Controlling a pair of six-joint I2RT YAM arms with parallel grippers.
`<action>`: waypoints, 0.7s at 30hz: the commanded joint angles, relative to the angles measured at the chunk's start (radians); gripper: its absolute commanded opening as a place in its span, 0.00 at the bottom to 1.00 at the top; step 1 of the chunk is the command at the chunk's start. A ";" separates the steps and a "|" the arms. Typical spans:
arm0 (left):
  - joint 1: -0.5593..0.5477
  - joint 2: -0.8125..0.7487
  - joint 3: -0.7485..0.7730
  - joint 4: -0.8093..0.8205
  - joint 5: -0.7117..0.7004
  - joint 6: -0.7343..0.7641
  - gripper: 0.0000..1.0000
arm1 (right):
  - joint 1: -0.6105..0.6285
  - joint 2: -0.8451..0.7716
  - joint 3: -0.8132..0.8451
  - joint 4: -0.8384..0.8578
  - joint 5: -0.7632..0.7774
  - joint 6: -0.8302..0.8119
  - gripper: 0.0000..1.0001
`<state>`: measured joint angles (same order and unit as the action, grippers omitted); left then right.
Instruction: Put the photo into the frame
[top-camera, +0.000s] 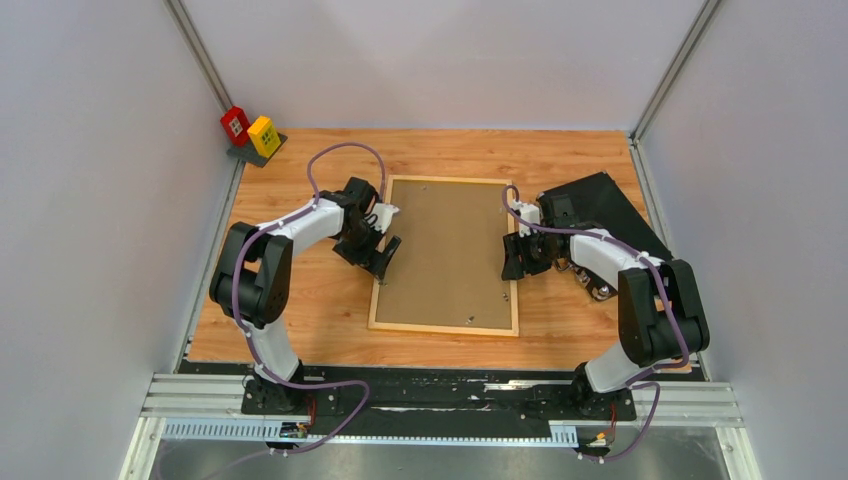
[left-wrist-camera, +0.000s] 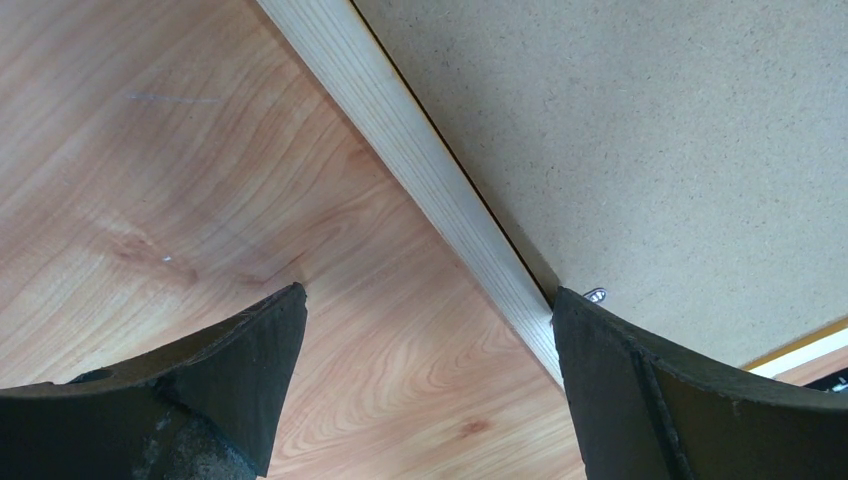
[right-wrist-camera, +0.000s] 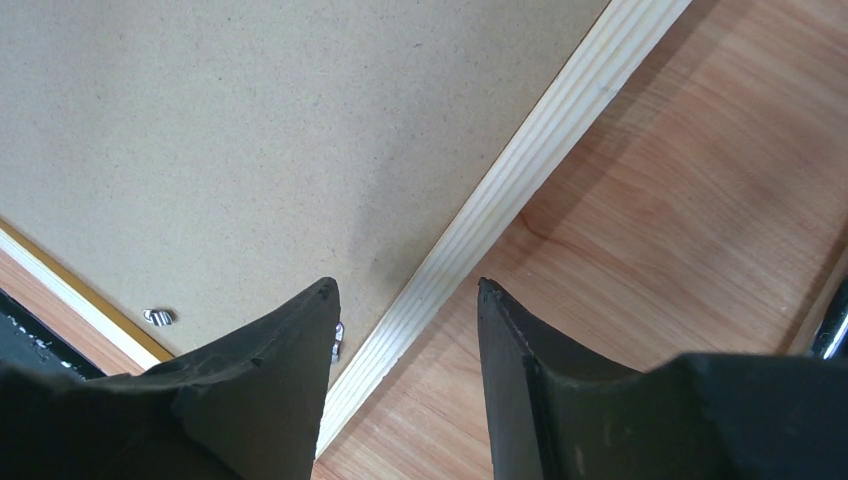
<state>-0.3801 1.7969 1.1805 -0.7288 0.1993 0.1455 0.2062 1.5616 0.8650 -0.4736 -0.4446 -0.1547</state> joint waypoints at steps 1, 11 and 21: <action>-0.011 -0.046 -0.013 -0.063 0.033 0.044 1.00 | 0.002 -0.018 0.020 0.030 0.006 -0.002 0.52; -0.029 -0.064 -0.036 -0.080 0.079 0.081 1.00 | 0.001 -0.010 0.022 0.030 0.007 -0.002 0.52; -0.031 -0.133 -0.034 -0.074 0.092 0.102 1.00 | 0.002 -0.004 0.022 0.029 0.009 -0.003 0.52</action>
<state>-0.4057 1.7363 1.1442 -0.7994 0.2607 0.2115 0.2062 1.5620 0.8650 -0.4732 -0.4427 -0.1547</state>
